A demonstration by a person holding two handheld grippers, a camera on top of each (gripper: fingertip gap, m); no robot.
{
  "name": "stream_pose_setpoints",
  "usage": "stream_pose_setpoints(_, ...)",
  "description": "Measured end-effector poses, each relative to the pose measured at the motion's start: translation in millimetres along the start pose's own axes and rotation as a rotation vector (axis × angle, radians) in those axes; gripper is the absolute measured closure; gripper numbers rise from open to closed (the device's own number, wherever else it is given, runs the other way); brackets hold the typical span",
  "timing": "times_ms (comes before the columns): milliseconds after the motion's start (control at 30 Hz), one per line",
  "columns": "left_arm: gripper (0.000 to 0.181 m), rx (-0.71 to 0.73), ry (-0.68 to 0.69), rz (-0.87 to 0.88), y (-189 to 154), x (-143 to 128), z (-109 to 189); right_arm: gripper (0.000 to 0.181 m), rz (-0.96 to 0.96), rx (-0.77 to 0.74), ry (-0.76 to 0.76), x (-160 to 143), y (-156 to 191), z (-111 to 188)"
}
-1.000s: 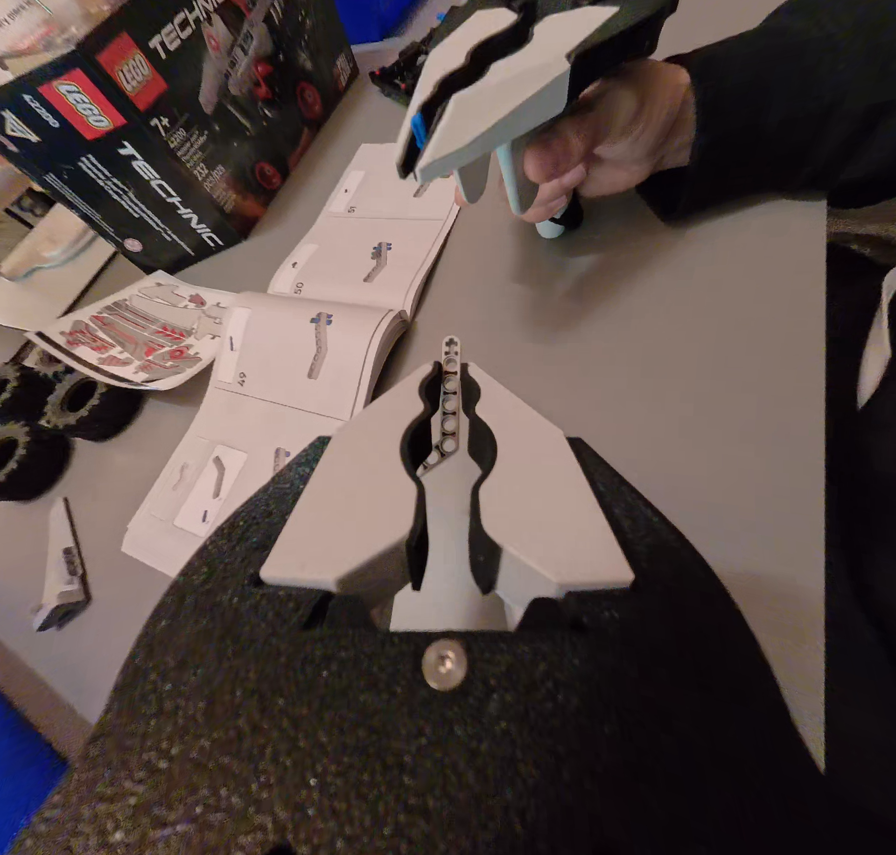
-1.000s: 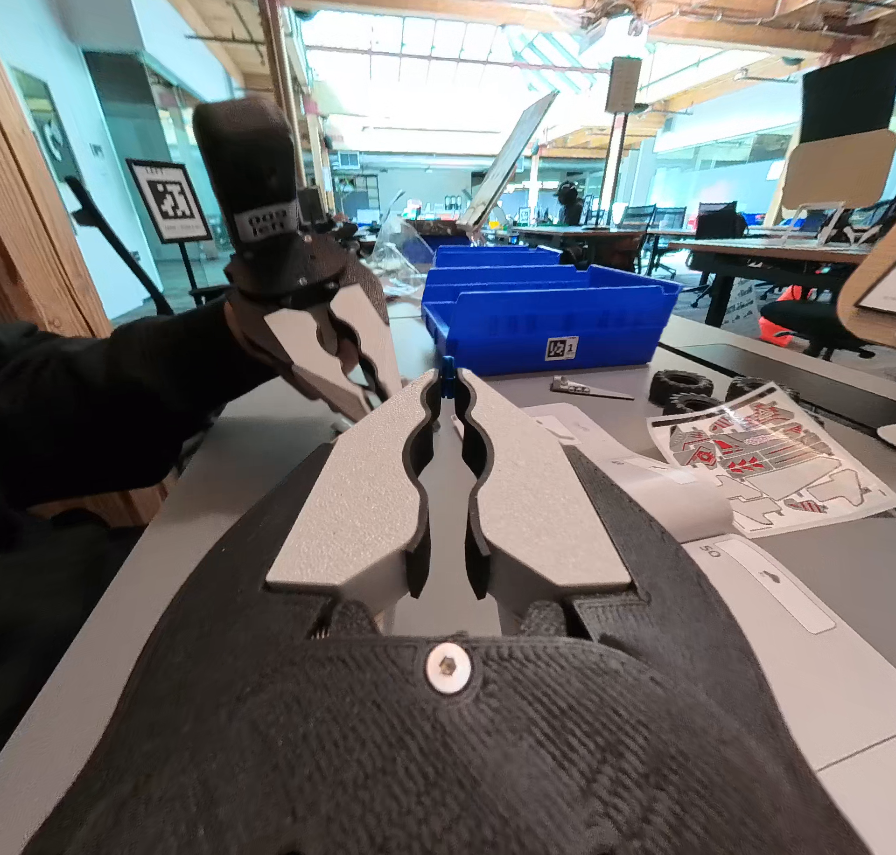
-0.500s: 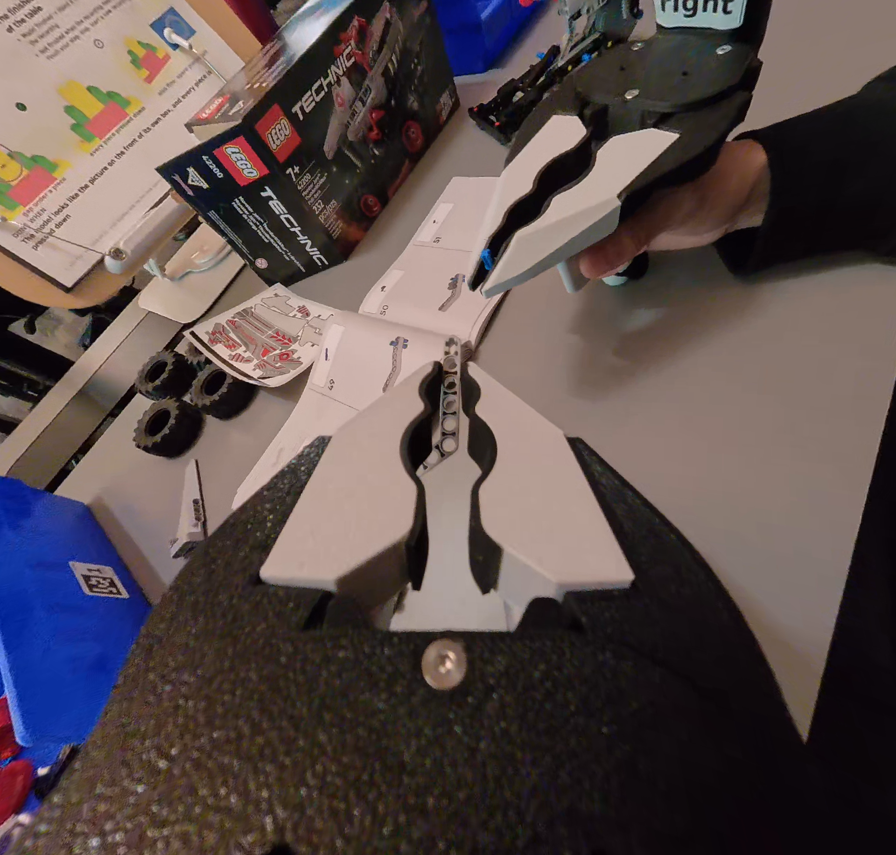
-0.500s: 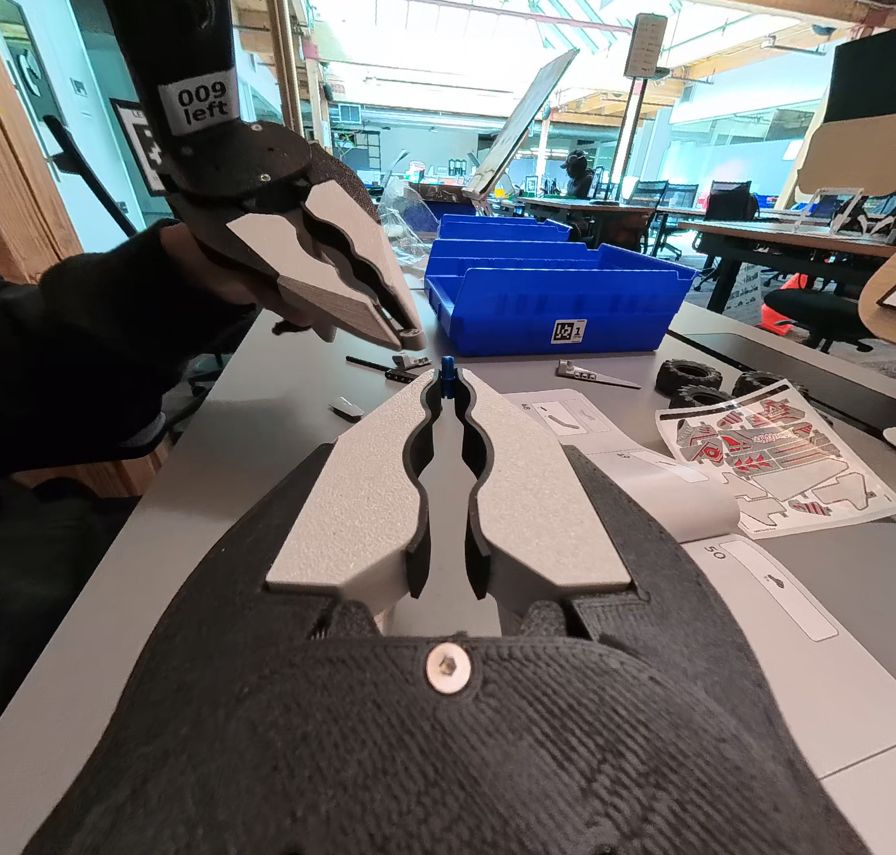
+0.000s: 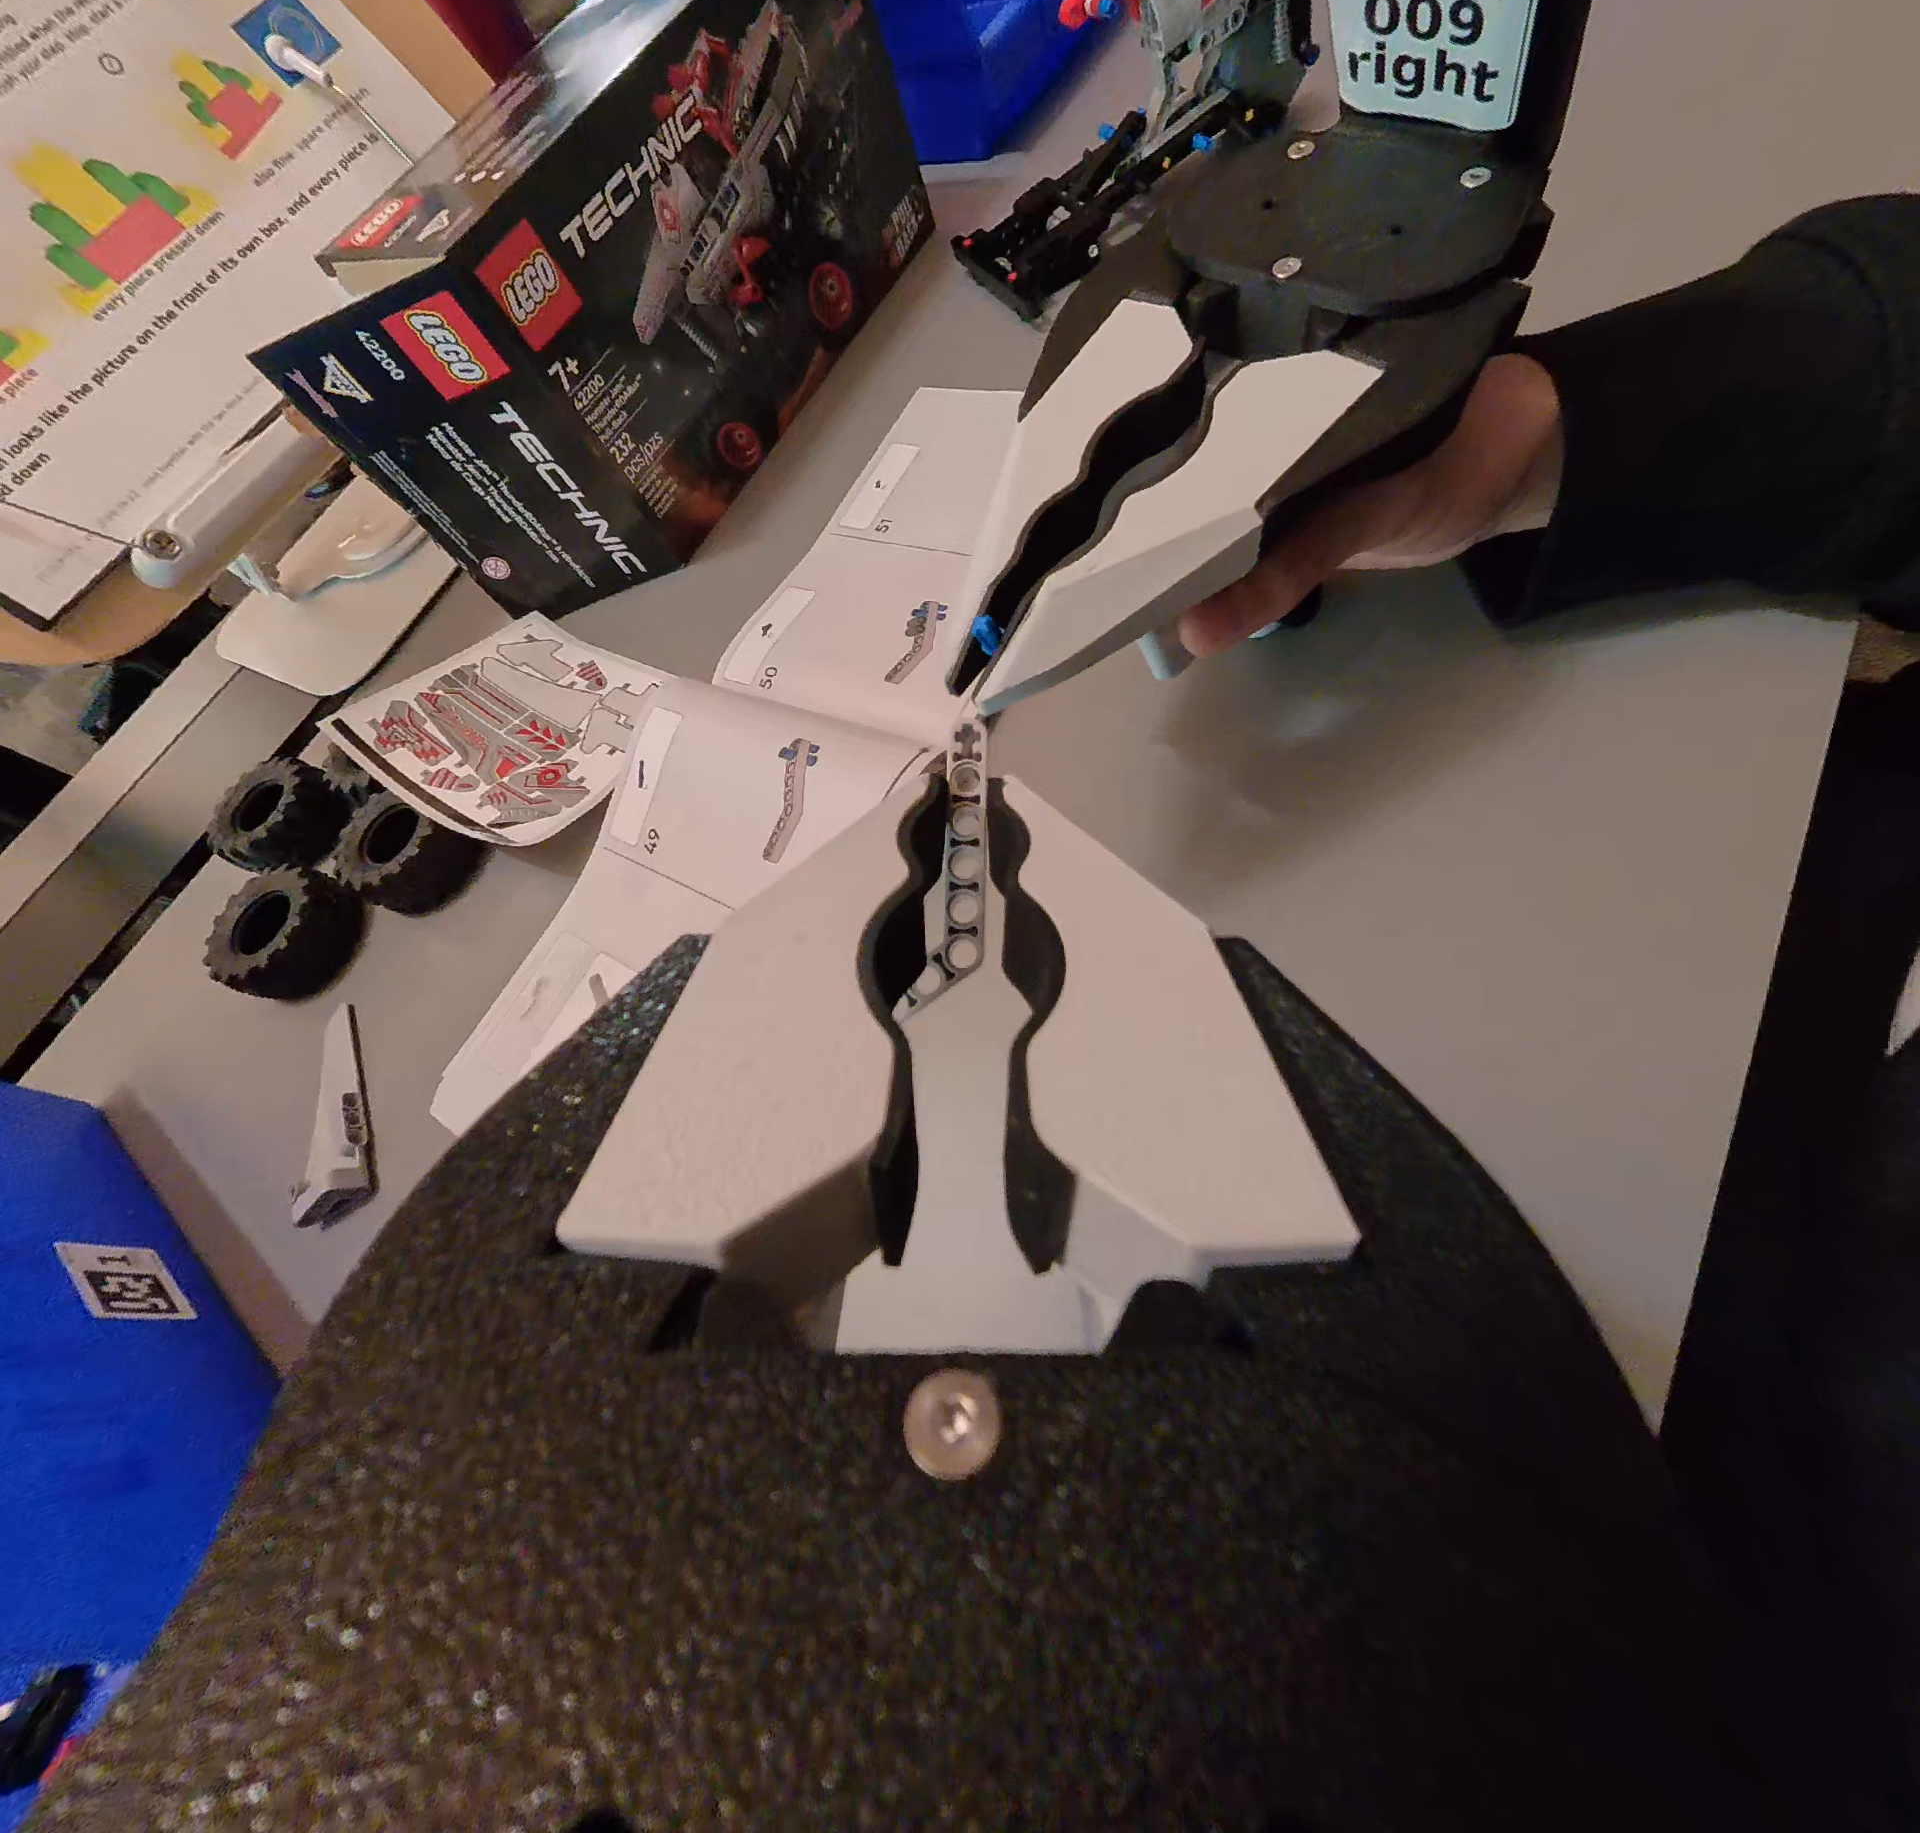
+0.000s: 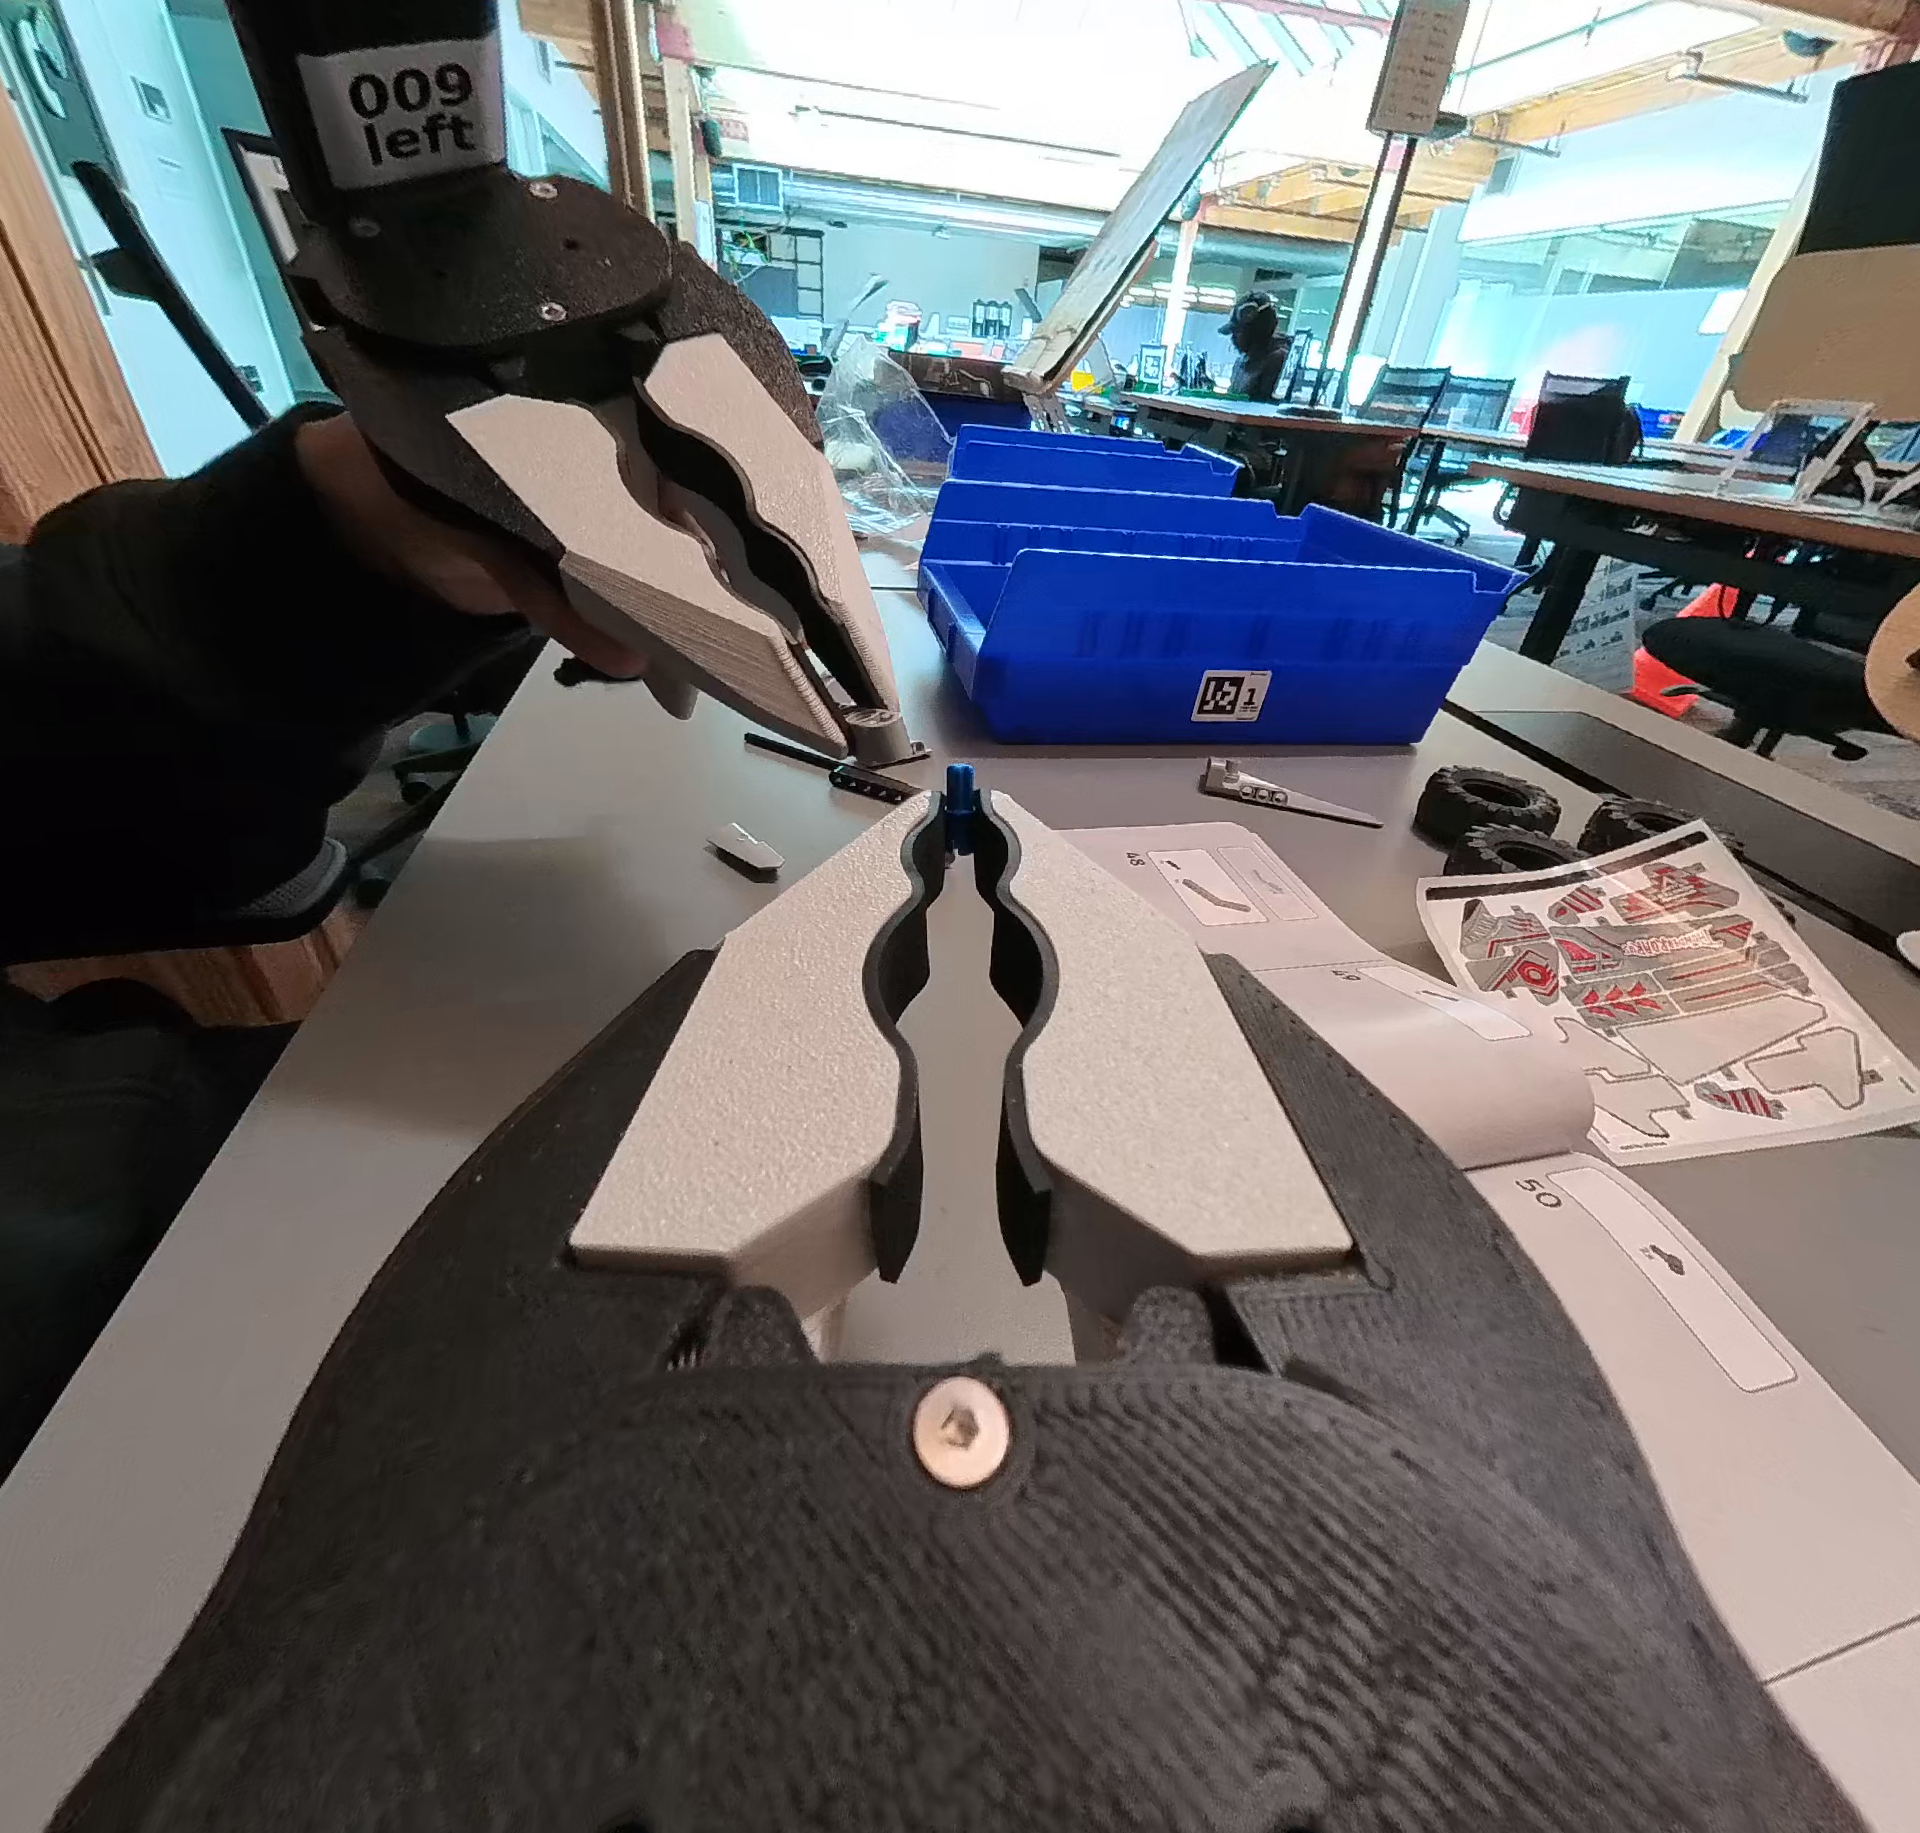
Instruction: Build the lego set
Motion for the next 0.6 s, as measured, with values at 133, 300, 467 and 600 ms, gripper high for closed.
stream_pose_setpoints(133, 0.176, -0.002, -0.019, -0.001, 0.6, 2.2, 1.2, 0.178, 0.007, 0.005, 0.014, -1.5, 1.3, -1.7)
stream_pose_setpoints(300, 0.176, -0.026, -0.065, 0.004, -0.7, 7.3, 3.3, 0.178, 0.014, 0.01, 0.016, -1.5, 2.6, -2.7)
stream_pose_setpoints(467, 0.176, -0.069, -0.134, 0.034, -1.2, 17.2, 3.0, 0.178, 0.013, 0.043, -0.013, 2.1, 8.5, -4.7)
stream_pose_setpoints(600, 0.176, -0.11, -0.128, 0.04, 2.4, 23.2, 3.5, 0.178, 0.018, 0.032, -0.002, 1.0, 9.3, -7.7)
Point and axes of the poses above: each gripper's, where its closed fingertips meet, z back along the fingers, x out of its top, y = z × x across the jaws, the point moved 1 cm from there along z, back along the fingers, and after that the axes turned 9 degrees about x, right-handed, at the moved point
